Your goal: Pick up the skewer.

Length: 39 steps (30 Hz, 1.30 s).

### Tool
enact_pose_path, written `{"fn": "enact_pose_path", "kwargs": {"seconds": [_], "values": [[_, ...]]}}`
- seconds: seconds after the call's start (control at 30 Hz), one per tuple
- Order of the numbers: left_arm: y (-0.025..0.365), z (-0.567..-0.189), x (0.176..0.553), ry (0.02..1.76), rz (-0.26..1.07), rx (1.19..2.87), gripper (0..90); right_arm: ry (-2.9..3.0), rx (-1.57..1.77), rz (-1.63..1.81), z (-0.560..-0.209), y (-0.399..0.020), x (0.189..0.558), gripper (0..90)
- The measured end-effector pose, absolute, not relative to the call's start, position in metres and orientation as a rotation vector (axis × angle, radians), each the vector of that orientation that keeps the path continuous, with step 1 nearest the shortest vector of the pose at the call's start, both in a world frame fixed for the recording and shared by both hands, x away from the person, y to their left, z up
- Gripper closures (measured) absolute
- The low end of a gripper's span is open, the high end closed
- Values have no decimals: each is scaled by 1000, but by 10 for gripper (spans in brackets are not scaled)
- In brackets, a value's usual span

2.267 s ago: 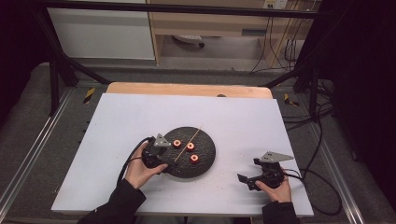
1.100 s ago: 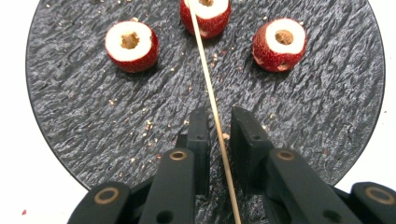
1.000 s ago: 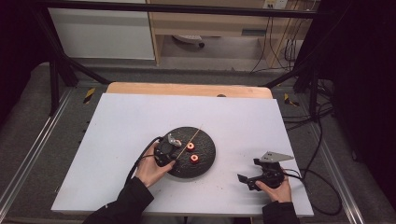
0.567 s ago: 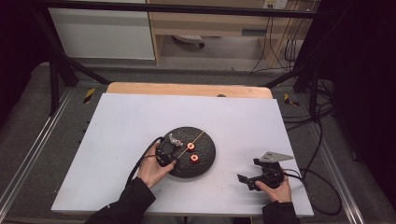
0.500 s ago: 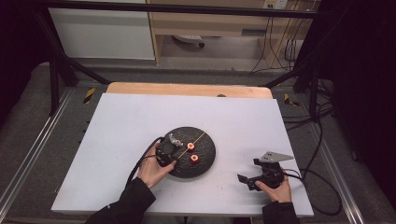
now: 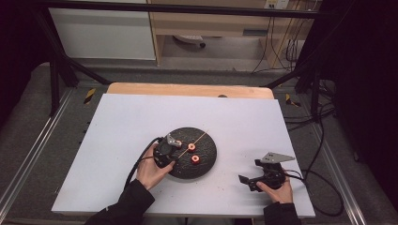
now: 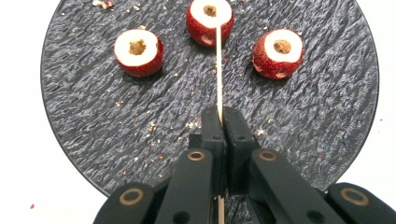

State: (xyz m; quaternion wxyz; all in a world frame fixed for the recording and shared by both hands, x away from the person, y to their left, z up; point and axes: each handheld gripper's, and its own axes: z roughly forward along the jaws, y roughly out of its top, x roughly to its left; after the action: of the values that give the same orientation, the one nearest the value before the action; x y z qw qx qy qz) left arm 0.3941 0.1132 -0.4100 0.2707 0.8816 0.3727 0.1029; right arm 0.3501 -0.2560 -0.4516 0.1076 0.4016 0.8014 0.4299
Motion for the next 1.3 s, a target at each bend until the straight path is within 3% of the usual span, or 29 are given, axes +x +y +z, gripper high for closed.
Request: {"fn": "enact_pose_path", "kwargs": {"seconds": [1.3], "values": [[179,-405,354,957,349,2092,881,2357,1219,1246,-454,-253,352,6]]}}
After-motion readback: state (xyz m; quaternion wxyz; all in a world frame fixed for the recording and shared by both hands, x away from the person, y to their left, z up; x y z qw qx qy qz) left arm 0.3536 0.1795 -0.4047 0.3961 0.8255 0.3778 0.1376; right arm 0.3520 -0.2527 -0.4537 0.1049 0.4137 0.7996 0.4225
